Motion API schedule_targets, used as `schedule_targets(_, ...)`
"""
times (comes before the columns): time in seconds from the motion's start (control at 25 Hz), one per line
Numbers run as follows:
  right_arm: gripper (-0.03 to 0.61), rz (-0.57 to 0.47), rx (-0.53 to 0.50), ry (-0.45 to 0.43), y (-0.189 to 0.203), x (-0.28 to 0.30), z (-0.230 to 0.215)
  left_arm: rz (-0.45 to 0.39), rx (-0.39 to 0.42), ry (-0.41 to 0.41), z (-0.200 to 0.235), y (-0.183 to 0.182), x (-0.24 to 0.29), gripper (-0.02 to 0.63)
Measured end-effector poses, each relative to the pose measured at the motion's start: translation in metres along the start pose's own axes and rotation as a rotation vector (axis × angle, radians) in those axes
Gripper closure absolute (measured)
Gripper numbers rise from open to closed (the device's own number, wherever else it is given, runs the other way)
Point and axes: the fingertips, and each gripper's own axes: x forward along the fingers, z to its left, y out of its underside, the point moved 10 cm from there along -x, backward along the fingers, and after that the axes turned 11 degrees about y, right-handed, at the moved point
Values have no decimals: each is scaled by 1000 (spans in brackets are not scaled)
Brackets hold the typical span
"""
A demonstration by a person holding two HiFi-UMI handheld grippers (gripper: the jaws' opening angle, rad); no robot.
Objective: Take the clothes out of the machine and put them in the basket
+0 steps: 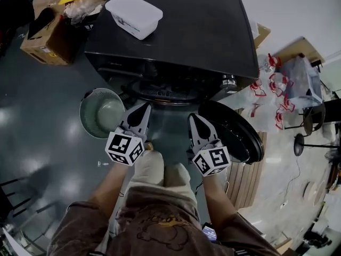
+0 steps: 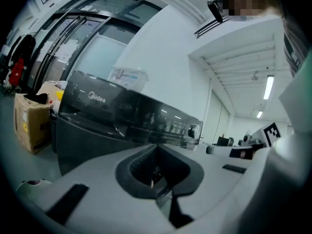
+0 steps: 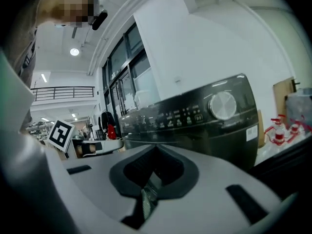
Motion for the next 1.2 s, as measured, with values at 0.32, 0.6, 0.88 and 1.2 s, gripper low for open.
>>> schedule_targets(0.32, 580, -7, -24, -20, 115, 61, -31, -29, 45, -11, 50, 104, 28, 606)
schedule_targets(0.6, 581, -31, -63, -51, 194, 104, -59, -82, 98, -28, 87, 174, 57, 606)
schedule_targets(0.88, 581, -64, -63, -40, 234, 121, -76, -113, 108, -25, 100, 218, 69, 606)
schedule_targets(1.2, 581, -87, -74, -29, 241, 109, -83, -125, 132, -6, 90, 227, 70, 606)
